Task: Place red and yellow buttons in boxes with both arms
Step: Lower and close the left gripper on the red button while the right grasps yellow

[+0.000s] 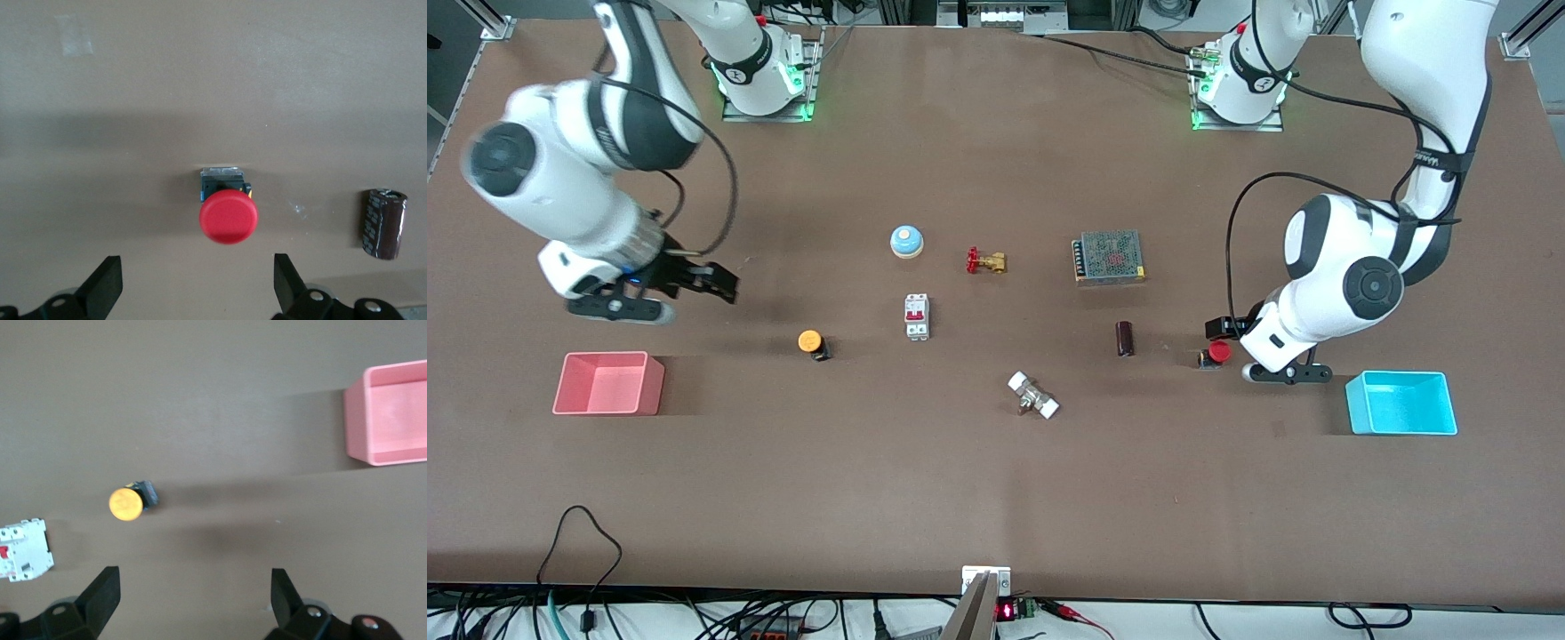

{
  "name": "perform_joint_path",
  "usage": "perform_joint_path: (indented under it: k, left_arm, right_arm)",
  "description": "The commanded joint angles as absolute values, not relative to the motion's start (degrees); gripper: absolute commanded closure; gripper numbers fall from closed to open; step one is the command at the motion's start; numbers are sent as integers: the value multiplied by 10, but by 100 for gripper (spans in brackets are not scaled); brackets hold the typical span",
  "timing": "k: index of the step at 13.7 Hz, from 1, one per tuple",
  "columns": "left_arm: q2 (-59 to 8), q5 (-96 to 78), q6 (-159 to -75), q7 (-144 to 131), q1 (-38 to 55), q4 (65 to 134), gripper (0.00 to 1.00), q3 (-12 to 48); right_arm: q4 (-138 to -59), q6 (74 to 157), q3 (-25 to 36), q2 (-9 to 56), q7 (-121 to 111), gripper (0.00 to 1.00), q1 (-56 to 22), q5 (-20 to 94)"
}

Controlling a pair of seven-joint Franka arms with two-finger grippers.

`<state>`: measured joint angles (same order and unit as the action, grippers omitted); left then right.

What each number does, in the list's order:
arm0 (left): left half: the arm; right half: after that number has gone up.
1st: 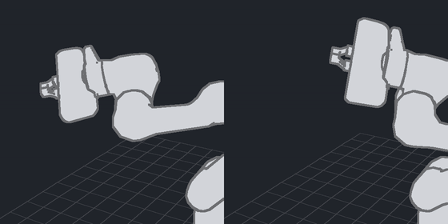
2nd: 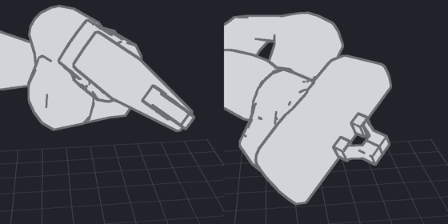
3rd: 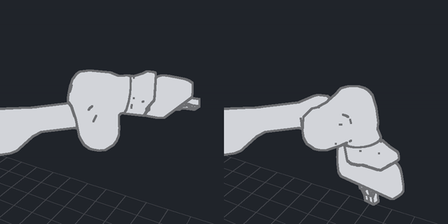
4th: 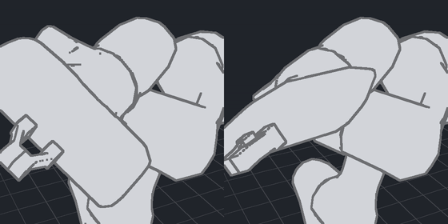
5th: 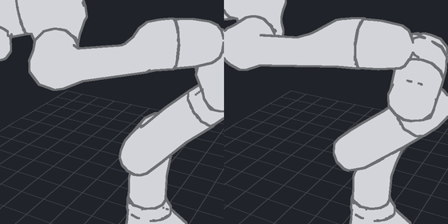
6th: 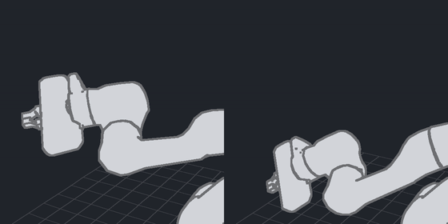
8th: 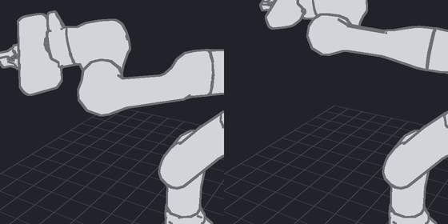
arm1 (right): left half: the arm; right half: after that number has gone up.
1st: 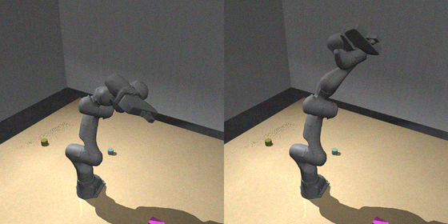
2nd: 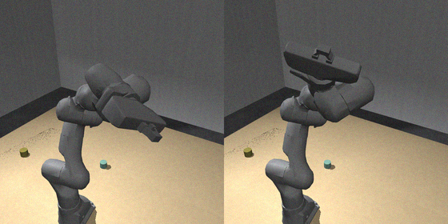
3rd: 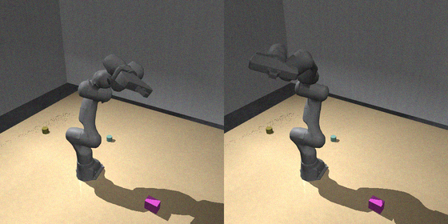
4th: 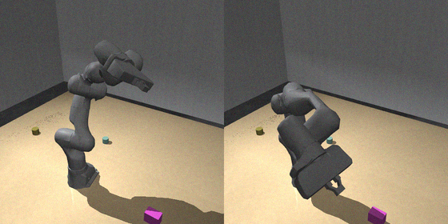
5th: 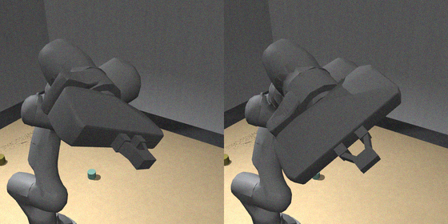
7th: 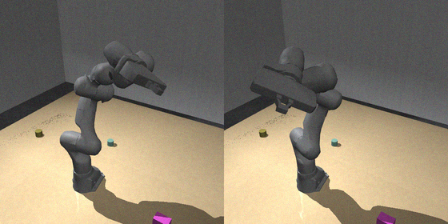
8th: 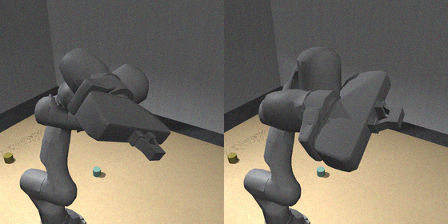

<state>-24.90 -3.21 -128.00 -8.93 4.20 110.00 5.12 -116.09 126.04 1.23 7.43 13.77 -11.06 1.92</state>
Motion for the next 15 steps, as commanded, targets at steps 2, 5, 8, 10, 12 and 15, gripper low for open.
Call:
perform_joint_path:
  k: [2, 5, 8, 10, 12, 15]
  left_arm:
    - [-274, -37, -1321, -112, 55, 1100, 0, 49]
    - [-284, -37, -1326, -114, 57, 1098, 0, 49]
    - [-293, -37, -1325, -114, 63, 1098, 0, 49]
    - [-301, -36, -1326, -112, 65, 1095, 0, 49]
    - [-306, -36, -1327, -107, 65, 1092, 1, 49]
    - [-313, -36, -1327, -106, 65, 1085, 3, 49]
  right_arm:
    - [-1162, 1316, 1, 113, 117, 0, -142, 21]
    - [-1161, 1368, -10, 153, 113, 0, -155, 21]
    - [-1161, 1393, -9, 178, 106, 0, -163, 16]
    - [-1161, 1409, -9, 189, 69, 0, -161, 16]
    - [-1161, 1427, -9, 201, 67, 0, -161, 16]
    - [-1160, 1476, -9, 231, 67, 0, -163, 16]
